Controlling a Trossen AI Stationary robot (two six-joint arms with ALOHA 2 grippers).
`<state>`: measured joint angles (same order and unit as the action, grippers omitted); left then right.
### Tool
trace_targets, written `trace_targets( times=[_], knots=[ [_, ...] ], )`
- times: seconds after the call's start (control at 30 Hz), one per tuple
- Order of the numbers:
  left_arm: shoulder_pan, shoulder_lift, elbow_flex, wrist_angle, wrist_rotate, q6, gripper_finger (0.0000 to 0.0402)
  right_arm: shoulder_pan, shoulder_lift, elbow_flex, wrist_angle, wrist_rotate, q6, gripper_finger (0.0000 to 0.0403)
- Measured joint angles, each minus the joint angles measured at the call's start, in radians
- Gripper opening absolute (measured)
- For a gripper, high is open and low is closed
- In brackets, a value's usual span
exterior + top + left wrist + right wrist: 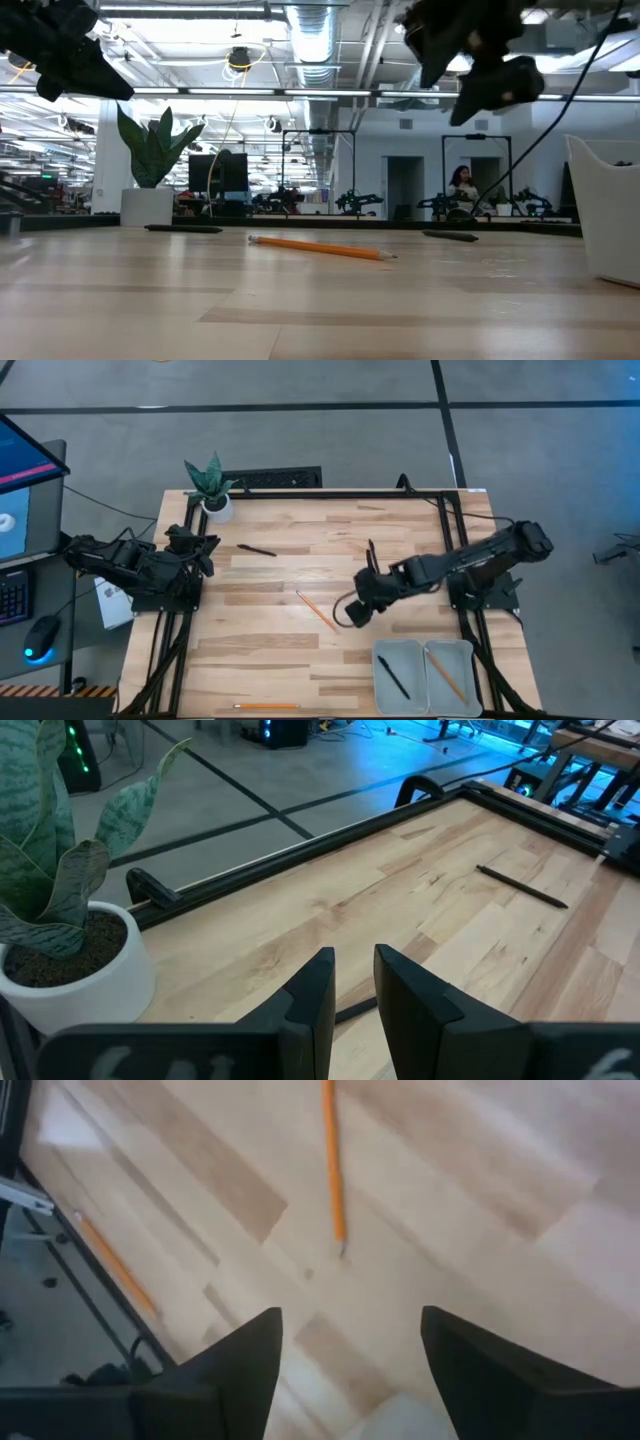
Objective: Sort pens & pencils
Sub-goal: Put the top right black pen into the bottom left gray bin
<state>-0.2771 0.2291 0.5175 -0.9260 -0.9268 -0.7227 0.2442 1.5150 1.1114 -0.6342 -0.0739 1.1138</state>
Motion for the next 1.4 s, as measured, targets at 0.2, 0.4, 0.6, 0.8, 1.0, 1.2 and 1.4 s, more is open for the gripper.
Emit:
trace_targets(
  times=[0.2, 0.4, 0.6, 0.8, 1.0, 1.2, 1.4],
  knots=[
    [0.000, 0.000, 0.000, 0.000, 0.000, 0.000, 0.0064, -0.084, 0.000, 0.000, 0.000, -0.016, -0.068, 0.0265],
    [0.000, 0.000, 0.000, 0.000, -0.019, 0.002, 0.0064, -0.180, 0.000, 0.000, -0.034, 0.010, -0.068, 0.0265],
    [0.000, 0.000, 0.000, 0.000, -0.048, 0.004, 0.0064, -0.259, 0.001, 0.000, -0.154, 0.028, -0.101, 0.0265],
    [0.000, 0.000, 0.000, 0.000, -0.048, 0.004, 0.0064, -0.320, 0.001, 0.000, -0.226, 0.114, -0.127, 0.0265],
    [0.000, 0.000, 0.000, 0.001, -0.049, 0.004, 0.0064, -0.369, 0.011, 0.000, -0.226, 0.166, -0.127, 0.0265],
    [0.000, 0.000, 0.000, 0.000, -0.049, 0.004, 0.0064, -0.412, 0.048, -0.001, -0.244, 0.212, -0.123, 0.0265],
    [0.000, 0.000, 0.000, 0.000, -0.050, 0.004, 0.0064, -0.446, 0.144, -0.002, -0.270, 0.211, -0.150, 0.0265]
  ],
)
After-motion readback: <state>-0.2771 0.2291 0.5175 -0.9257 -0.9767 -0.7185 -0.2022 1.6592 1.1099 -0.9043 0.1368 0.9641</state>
